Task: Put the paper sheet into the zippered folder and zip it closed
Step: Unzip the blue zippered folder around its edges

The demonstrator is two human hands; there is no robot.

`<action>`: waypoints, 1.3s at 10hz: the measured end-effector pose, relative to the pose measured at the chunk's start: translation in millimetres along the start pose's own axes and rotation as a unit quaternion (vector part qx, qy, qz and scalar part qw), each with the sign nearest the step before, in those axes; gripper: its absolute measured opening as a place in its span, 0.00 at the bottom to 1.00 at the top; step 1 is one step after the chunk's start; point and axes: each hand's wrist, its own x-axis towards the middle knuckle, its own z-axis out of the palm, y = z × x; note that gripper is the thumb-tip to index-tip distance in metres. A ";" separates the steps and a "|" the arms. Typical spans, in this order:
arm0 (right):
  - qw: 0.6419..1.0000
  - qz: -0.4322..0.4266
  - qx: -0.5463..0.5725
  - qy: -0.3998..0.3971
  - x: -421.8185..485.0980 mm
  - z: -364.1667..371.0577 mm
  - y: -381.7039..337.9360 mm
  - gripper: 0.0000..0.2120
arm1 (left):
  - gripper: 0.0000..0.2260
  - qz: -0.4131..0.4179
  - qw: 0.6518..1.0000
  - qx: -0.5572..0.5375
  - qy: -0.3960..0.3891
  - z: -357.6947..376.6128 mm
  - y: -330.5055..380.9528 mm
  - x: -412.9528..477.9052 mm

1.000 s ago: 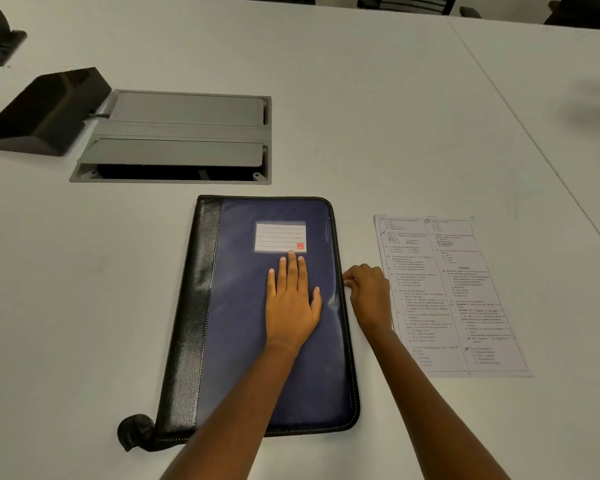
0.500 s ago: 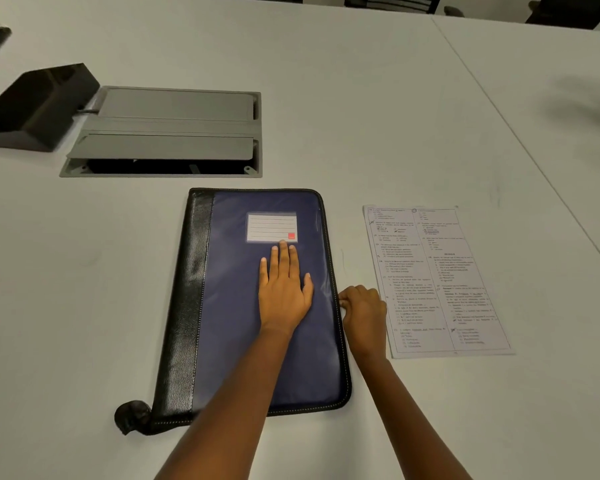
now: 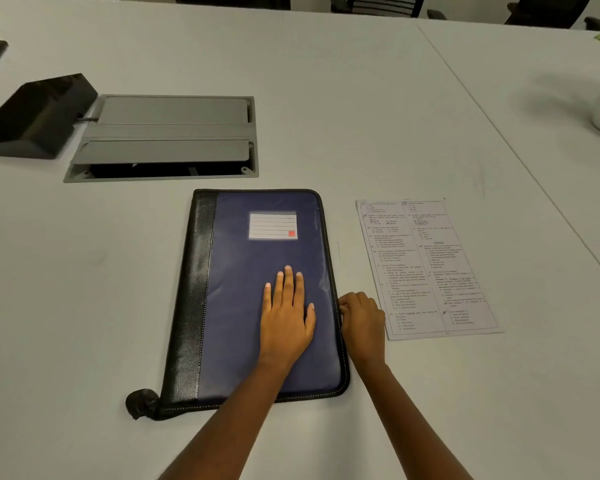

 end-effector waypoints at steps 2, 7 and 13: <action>1.000 0.004 0.007 0.015 -0.4 1.3 -3.5 0.08 | 0.31 0.029 0.996 0.069 0.044 -4.1 6.4 -34.8; 0.997 -0.055 -0.040 0.038 27.8 1.2 -11.1 0.07 | 0.31 0.011 1.000 -0.003 0.016 9.9 2.0 -7.8; 0.996 -0.065 -0.048 0.035 20.9 -3.9 1.6 0.08 | 0.31 -0.007 1.000 0.013 0.024 13.7 3.2 4.6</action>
